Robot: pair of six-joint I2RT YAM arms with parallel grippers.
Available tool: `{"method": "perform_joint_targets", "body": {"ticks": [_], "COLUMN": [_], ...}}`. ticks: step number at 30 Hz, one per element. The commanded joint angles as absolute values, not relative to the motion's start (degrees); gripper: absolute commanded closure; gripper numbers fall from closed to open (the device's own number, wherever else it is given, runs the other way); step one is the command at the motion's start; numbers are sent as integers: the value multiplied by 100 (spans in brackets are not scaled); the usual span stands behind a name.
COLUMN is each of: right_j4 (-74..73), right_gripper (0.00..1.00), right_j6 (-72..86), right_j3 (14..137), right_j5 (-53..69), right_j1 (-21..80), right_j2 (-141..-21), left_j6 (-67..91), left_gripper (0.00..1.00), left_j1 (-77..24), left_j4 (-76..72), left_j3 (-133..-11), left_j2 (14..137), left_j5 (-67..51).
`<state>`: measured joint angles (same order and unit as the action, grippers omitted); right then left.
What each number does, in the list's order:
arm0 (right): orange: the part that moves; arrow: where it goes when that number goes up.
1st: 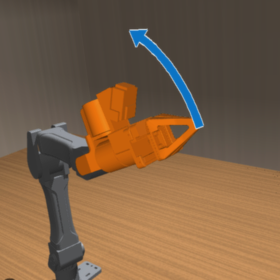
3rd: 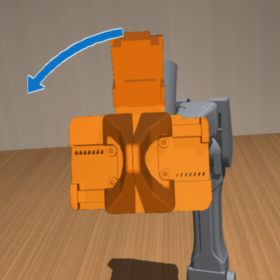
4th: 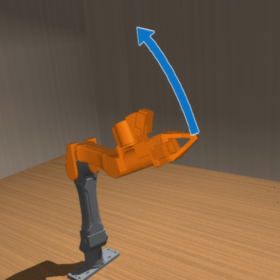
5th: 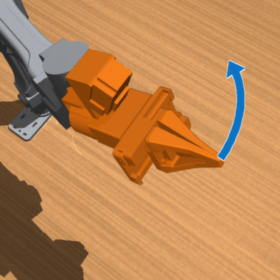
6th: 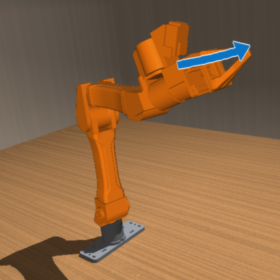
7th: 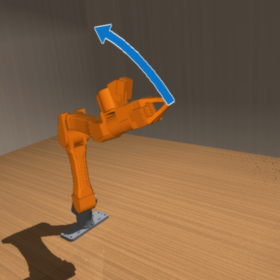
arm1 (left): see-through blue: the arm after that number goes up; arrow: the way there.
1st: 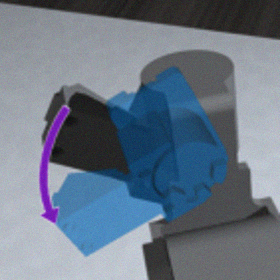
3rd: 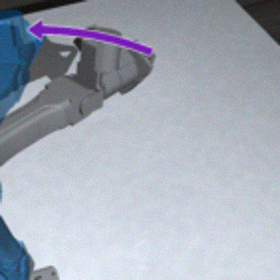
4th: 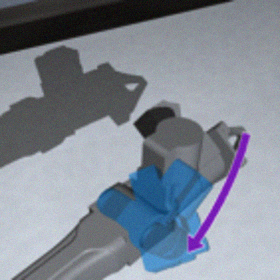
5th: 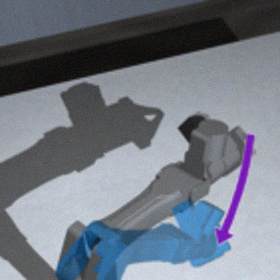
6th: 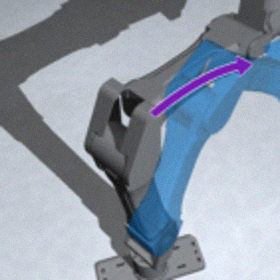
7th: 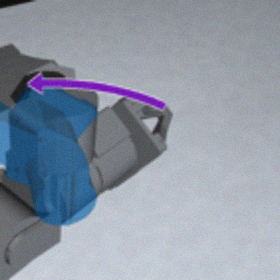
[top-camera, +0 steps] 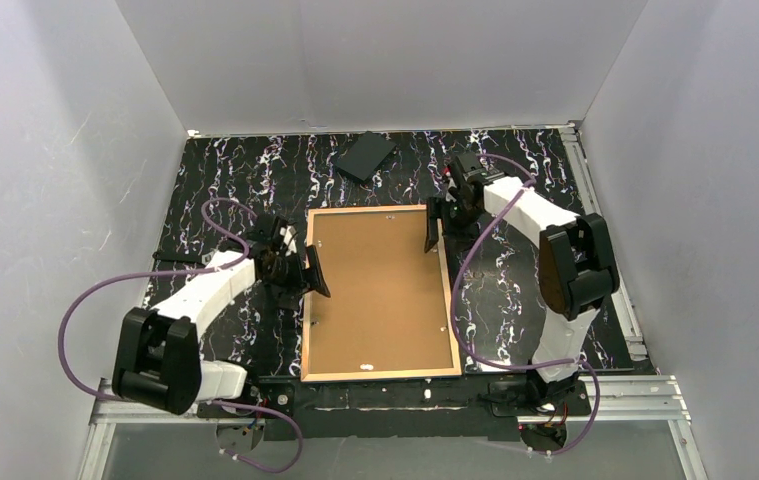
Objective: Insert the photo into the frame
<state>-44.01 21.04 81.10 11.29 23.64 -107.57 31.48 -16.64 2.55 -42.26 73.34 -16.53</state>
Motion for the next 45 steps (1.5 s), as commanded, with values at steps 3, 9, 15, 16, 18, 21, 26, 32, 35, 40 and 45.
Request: {"method": "perform_joint_targets", "body": {"ticks": [3,9,15,16,18,21,26,32,35,40,45], "right_j4": [-4241,-4026,-3878,-3872,-3867,-3850,-3865,-3902,-3902,-3894,-3885], "right_gripper": [23,31,39,40,44,48,52,53,55,56,59], "right_j6": [2214,2292,2338,2340,2354,2347,2329,2317,2312,2312,2303], "right_j3": [7440,6824,6572,6564,6552,6540,6522,6511,6538,6548,6523], "right_j5": [1235,1229,1266,1272,1265,1291,1327,1345,1381,1368,1409], "right_j1": [2296,2287,2276,2277,2275,2271,2275,2274,2277,2276,2275], "right_j2": [-10273,-10100,-10097,-10106,-10125,-10108,-10028,-9884,-9919,-9999,-10028], "left_j6": [2648,2333,2299,2285,2258,2225,2165,2116,2118,2153,2115], "left_gripper": [15,17,18,18,18,18,20,27,29,30,35], "left_j1": [-1515,-1515,-1514,-1516,-1519,-1518,-1520,-1510,-1501,-1483,-1469], "left_j4": [1151,1499,1499,1524,1592,1550,1555,1612,1720,1714,1746], "left_j3": [-5258,-6169,-6825,-6957,-7225,-7465,-7875,-8331,-8542,-8646,-8809], "left_j2": [8165,9089,9838,9975,10228,10509,10873,11187,11409,11597,11828], "left_j5": [-1551,-1196,-824,-776,-719,-647,-471,-438,-419,-269,-217]}}
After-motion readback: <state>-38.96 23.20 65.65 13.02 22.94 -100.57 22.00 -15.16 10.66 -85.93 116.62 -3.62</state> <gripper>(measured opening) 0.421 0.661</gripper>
